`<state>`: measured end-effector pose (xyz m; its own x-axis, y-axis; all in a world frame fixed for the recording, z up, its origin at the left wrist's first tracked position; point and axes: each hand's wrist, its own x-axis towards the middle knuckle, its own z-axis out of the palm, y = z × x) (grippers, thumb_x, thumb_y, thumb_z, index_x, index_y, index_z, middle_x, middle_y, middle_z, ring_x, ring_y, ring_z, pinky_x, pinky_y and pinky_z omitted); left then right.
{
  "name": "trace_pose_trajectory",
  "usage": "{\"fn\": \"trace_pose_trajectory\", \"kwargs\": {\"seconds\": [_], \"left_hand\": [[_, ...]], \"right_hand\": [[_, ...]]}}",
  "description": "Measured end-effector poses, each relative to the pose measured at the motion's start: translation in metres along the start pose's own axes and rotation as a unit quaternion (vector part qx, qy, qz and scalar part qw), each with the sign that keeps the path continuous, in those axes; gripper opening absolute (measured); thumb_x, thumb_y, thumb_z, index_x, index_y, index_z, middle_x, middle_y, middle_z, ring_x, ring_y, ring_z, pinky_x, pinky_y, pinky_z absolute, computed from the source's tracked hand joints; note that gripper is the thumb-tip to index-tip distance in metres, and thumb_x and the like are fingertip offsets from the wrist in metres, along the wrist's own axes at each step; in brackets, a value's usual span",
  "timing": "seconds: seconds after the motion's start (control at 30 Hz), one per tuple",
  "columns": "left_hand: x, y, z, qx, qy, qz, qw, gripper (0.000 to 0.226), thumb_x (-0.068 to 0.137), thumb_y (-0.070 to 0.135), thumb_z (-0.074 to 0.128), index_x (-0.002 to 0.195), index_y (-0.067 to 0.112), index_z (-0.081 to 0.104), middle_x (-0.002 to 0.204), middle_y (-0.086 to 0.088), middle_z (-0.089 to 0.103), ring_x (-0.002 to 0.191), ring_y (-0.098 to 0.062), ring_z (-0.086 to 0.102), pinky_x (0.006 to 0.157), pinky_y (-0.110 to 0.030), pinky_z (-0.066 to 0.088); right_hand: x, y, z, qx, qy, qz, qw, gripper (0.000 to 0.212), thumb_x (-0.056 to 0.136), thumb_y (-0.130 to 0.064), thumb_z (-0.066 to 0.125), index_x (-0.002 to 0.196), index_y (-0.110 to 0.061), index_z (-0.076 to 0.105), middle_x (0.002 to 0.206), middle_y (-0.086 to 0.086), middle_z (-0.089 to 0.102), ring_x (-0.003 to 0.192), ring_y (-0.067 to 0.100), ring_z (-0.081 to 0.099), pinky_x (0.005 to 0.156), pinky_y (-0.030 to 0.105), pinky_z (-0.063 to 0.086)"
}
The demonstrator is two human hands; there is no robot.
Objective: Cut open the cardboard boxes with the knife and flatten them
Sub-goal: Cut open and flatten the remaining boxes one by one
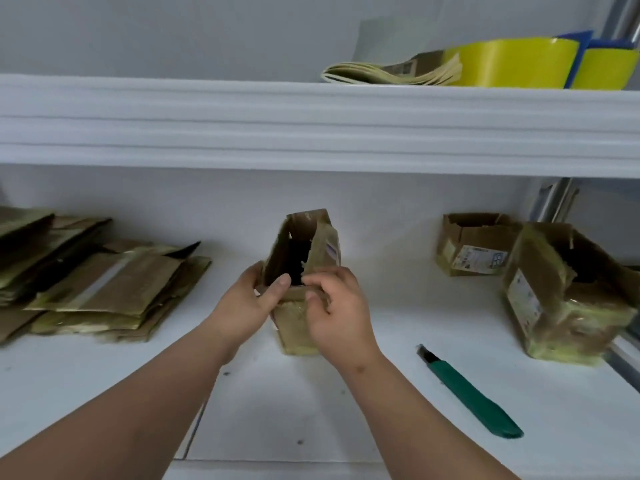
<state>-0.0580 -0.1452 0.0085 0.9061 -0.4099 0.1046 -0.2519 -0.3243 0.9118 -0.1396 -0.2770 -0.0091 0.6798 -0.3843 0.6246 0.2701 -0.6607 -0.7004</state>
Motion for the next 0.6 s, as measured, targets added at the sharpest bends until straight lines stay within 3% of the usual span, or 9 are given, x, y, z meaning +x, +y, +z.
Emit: {"fn": "trace_pose_trajectory", "kwargs": {"seconds": [0.17,0.27,0.37,0.47,0.53,0.6], "left_hand": [[0.001,-0.013,-0.027,-0.046,0.012,-0.046,0.998,0.036,0.094,0.05,0.054,0.124,0.029,0.053,0.112,0.005,0.064,0.103,-0.014,0.062,0.09,-0.043,0.055],[0.004,-0.017,-0.037,-0.051,0.041,-0.063,0.996,0.029,0.1,0.032,0.051,0.126,0.021,0.057,0.109,-0.002,0.067,0.097,-0.017,0.064,0.088,-0.041,0.056],[0.008,-0.017,-0.038,-0.062,0.049,-0.073,0.994,0.026,0.101,0.028,0.05,0.123,0.019,0.059,0.104,-0.001,0.066,0.095,-0.017,0.065,0.086,-0.04,0.057],[0.009,-0.012,-0.035,-0.083,0.048,-0.077,0.992,0.02,0.101,0.029,0.049,0.117,0.02,0.059,0.104,0.0,0.067,0.096,-0.016,0.066,0.089,-0.042,0.056],[0.01,-0.01,-0.033,-0.093,0.056,-0.082,0.991,0.019,0.102,0.028,0.048,0.115,0.019,0.058,0.104,-0.001,0.068,0.096,-0.017,0.066,0.089,-0.044,0.056],[0.01,-0.009,-0.032,-0.105,0.071,-0.091,0.988,0.019,0.103,0.026,0.046,0.116,0.019,0.057,0.105,-0.002,0.068,0.095,-0.018,0.067,0.088,-0.045,0.057]], "right_hand": [[-0.01,-0.018,0.018,0.004,0.008,0.009,1.0,0.029,0.085,-0.016,0.052,0.108,-0.018,0.069,0.11,-0.011,0.057,0.103,0.013,0.059,0.089,0.025,0.05],[-0.015,-0.019,0.024,0.025,0.021,0.037,0.999,0.025,0.087,-0.011,0.054,0.107,-0.018,0.068,0.108,-0.01,0.056,0.102,0.012,0.06,0.087,0.016,0.049],[-0.017,-0.02,0.024,0.025,0.03,0.037,0.999,0.023,0.089,-0.006,0.055,0.103,-0.019,0.068,0.107,-0.011,0.055,0.103,0.01,0.059,0.086,0.006,0.044],[-0.016,-0.016,0.015,0.04,0.054,0.056,0.996,0.039,0.089,0.009,0.053,0.102,-0.026,0.063,0.114,-0.007,0.051,0.109,0.009,0.055,0.09,0.003,0.039],[-0.014,-0.003,0.007,0.042,0.069,0.11,0.991,0.051,0.087,0.014,0.047,0.112,-0.028,0.059,0.12,-0.008,0.045,0.114,0.01,0.05,0.09,0.0,0.035],[-0.013,0.017,-0.001,0.044,0.045,0.201,0.978,0.06,0.09,0.012,0.043,0.135,-0.025,0.05,0.134,-0.008,0.039,0.126,0.012,0.043,0.097,0.002,0.031]]}}
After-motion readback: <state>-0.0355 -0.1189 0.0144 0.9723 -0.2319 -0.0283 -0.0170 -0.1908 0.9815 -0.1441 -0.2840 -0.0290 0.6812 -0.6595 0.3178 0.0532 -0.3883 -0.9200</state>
